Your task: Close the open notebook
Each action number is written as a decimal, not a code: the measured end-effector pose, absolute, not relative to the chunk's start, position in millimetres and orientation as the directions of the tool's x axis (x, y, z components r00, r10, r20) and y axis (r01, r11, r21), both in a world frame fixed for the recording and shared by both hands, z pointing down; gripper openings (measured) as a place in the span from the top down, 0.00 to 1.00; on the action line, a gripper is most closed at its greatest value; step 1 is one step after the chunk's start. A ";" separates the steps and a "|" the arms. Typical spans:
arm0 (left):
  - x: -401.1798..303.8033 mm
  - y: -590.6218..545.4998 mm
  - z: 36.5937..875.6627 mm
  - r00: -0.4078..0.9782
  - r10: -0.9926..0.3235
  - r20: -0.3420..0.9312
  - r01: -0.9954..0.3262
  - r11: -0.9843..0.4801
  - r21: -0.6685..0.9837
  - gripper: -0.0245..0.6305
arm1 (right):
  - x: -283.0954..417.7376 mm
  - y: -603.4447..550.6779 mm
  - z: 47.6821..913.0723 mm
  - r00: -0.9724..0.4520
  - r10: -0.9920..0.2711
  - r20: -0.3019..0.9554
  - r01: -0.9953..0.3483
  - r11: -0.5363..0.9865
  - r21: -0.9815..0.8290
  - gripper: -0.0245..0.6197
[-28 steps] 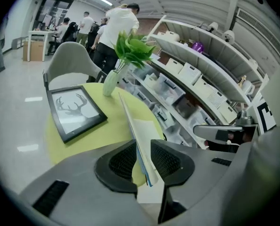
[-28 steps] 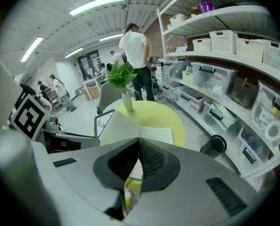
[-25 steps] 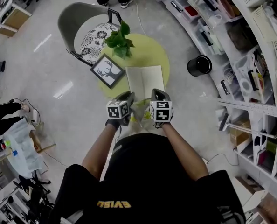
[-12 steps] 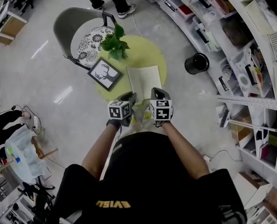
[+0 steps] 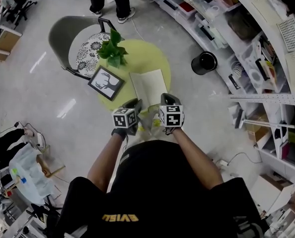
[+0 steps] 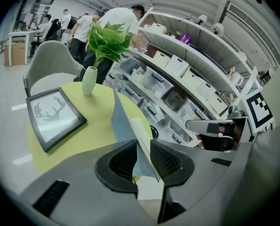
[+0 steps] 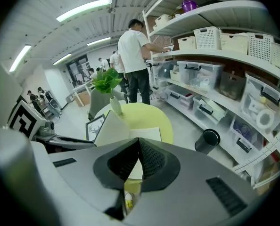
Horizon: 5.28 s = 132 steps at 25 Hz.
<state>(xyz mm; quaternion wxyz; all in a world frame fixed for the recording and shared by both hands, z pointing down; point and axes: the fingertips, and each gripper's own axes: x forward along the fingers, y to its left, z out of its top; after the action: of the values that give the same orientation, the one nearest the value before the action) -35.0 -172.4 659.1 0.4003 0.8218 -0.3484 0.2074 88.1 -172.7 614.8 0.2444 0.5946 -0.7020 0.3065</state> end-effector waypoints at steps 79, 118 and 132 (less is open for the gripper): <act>101.3 -183.2 685.8 0.747 -0.176 0.641 -0.595 -0.607 0.527 0.62 | 172.7 -122.6 646.5 -0.094 -0.647 0.757 -0.995 0.043 -0.087 0.96; -71.4 -205.2 458.6 0.623 -0.707 0.336 -0.780 -0.524 0.343 0.94 | 181.6 -145.3 453.8 -0.367 -0.840 0.400 -0.877 0.170 -0.449 0.96; -44.7 -184.2 456.1 0.660 -0.650 0.376 -0.747 -0.619 0.240 0.94 | 179.0 -139.1 445.8 -0.359 -0.845 0.396 -0.898 0.197 -0.393 0.96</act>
<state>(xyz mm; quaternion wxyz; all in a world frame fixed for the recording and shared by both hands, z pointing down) -44.7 -184.2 456.1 0.1908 0.8908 -0.3923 0.1272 179.0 -139.1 445.8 0.0461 0.5643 -0.7724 0.2879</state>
